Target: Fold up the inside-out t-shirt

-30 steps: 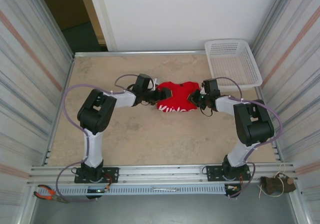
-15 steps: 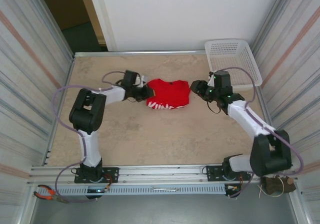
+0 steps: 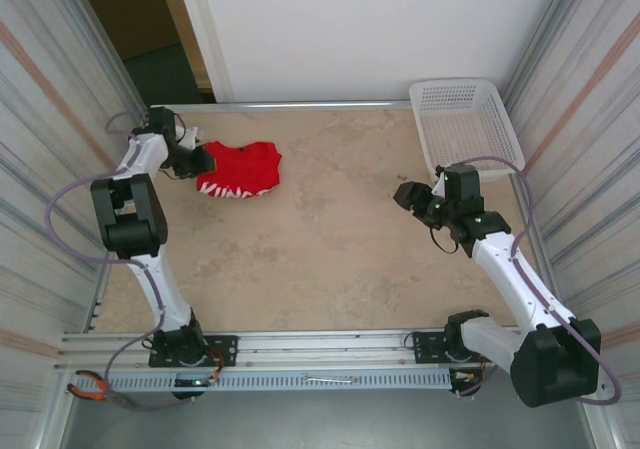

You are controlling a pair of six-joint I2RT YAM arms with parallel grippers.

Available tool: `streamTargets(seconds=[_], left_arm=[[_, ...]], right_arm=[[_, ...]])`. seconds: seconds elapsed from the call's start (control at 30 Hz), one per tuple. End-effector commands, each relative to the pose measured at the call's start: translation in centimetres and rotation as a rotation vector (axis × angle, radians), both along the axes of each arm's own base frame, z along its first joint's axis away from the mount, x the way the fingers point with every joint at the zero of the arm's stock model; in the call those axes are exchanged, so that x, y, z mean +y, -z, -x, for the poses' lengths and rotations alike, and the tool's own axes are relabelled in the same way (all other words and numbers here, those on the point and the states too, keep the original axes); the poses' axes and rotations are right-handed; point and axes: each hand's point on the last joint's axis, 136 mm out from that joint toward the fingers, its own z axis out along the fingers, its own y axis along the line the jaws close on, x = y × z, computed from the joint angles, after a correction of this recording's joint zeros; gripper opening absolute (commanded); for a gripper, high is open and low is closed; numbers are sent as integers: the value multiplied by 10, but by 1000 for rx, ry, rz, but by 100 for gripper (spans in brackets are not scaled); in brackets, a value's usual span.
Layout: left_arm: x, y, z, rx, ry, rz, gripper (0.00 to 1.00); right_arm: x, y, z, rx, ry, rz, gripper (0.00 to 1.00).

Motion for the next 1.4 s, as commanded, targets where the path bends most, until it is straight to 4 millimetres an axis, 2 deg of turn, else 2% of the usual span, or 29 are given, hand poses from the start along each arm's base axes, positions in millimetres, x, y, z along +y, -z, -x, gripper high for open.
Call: streamTargets(seconds=[0.0, 0.07, 0.1, 0.13, 0.23, 0.3, 0.4, 0.53, 0.67, 0.73, 0.8, 0.93, 1.03, 1.1, 1.17, 1.2, 1.23, 1.3, 1.37], left_arm=[[12, 2, -4, 13, 27, -72, 64], [26, -12, -9, -8, -6, -118, 98], [33, -22, -12, -30, -30, -135, 99], [43, -38, -14, -65, -66, -148, 99], [64, -92, -12, -215, -172, -156, 99], [69, -125, -4, -317, -220, -168, 99], [56, -167, 14, -449, -227, -142, 99], [23, -187, 49, -618, -180, -148, 99], [-10, -151, 84, -755, -120, -242, 99], [-12, -115, 98, -779, -165, -326, 99], [-14, -87, 103, -830, -144, -413, 99], [0, -24, 101, -751, -160, -509, 99], [-13, -29, 84, -832, -97, -470, 99], [-13, -16, 79, -814, -78, -419, 99], [-17, -1, 84, -854, -54, -373, 99], [-17, -8, 82, -918, -59, -374, 99], [-19, -10, 82, -905, -45, -362, 99], [-26, 2, 76, -830, 10, -347, 99], [-21, 0, 74, -823, -13, -344, 99]], right_arm=[[-6, 4, 6, 12, 6, 23, 65], [-12, 1, 8, 7, 17, 56, 80], [-18, 0, 8, 4, 31, 79, 86], [-25, -1, 8, -1, 49, 110, 99], [-47, -6, 5, 2, 103, 205, 99], [-68, -9, 1, 7, 169, 292, 99], [-103, -11, -9, -20, 324, 428, 99], [-138, -15, -27, -211, 492, 578, 99], [-151, 0, -43, -262, 471, 761, 99], [-156, 16, -52, -251, 457, 844, 99], [-157, 33, -63, -245, 419, 905, 99], [-144, 63, -87, -269, 288, 937, 99], [-135, 78, -94, -360, 217, 904, 99], [-147, 82, -87, -394, 256, 792, 99], [-154, 91, -76, -443, 275, 697, 99], [-152, 88, -76, -488, 265, 679, 99], [-147, 90, -78, -474, 222, 670, 99], [-137, 98, -89, -423, 138, 661, 99], [-134, 97, -90, -414, 126, 675, 99]])
